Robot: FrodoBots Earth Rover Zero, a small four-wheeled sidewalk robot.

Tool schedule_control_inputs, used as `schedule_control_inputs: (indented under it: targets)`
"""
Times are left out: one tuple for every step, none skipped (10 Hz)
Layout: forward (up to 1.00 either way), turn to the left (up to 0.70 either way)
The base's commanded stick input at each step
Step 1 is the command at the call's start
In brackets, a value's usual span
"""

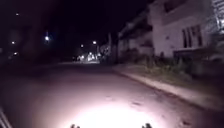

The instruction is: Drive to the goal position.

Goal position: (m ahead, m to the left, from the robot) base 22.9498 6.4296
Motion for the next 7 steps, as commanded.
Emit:
schedule_control_inputs:
  targets:
    - [0.7, 0.0]
    - [0.7, 0.0]
    - [0.7, 0.0]
    - [0.7, 0.0]
    - [0.7, 0.0]
    - [0.7, 0.0]
    - [0.7, 0.0]
